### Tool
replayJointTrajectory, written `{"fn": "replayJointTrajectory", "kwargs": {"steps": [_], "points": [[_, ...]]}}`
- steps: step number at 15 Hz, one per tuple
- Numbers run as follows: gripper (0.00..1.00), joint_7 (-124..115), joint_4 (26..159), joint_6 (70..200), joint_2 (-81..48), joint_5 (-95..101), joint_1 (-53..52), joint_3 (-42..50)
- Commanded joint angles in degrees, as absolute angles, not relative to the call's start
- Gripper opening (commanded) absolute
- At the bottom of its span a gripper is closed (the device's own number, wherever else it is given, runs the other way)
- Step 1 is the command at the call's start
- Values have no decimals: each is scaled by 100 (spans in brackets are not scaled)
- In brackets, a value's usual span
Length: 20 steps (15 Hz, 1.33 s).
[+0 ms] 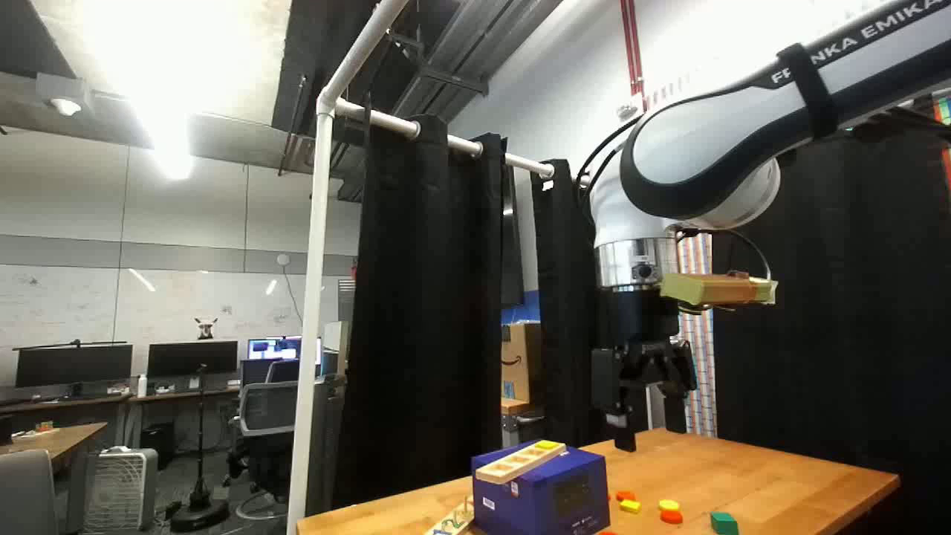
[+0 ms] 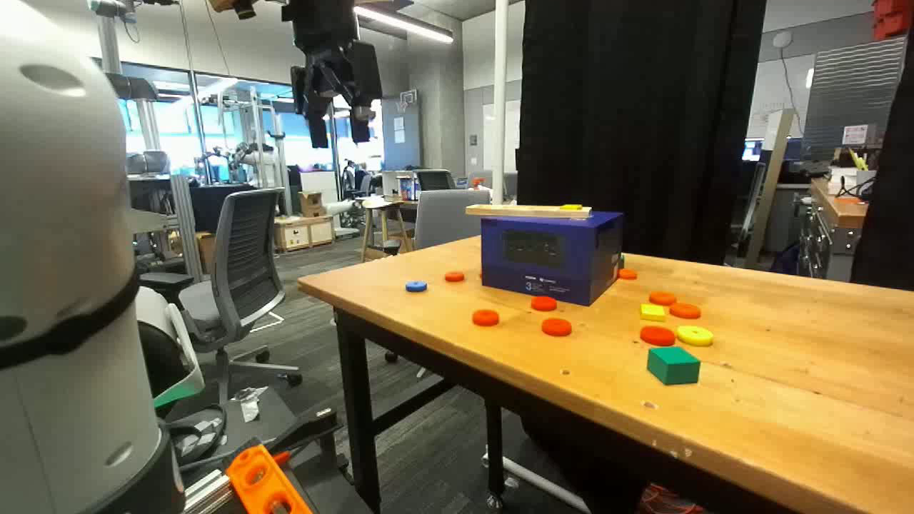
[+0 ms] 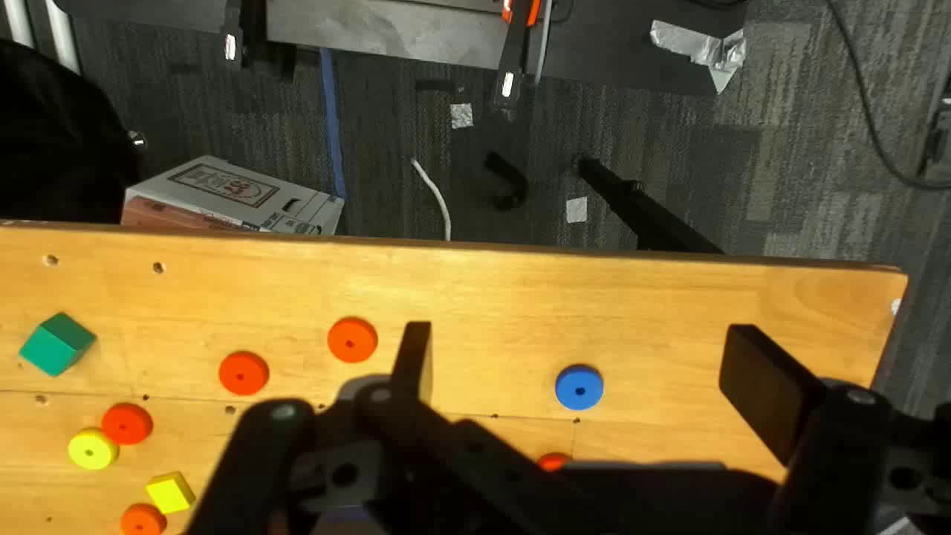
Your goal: Put the green block on the wooden board on top of the blue box
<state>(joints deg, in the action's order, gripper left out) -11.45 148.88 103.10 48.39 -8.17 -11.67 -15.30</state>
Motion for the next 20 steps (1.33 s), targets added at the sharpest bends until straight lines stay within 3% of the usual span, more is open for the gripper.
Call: {"fn": "replayJointTrajectory", "kwargs": {"steps": [1, 13, 20], "points": [[100, -1144, 14842, 10299, 4843, -816, -1164, -1532], [100, -1252, 14835, 10322, 4873, -811, -1089, -1525], [100, -2052, 15166, 10747, 4892, -774, -223, -1151]]}}
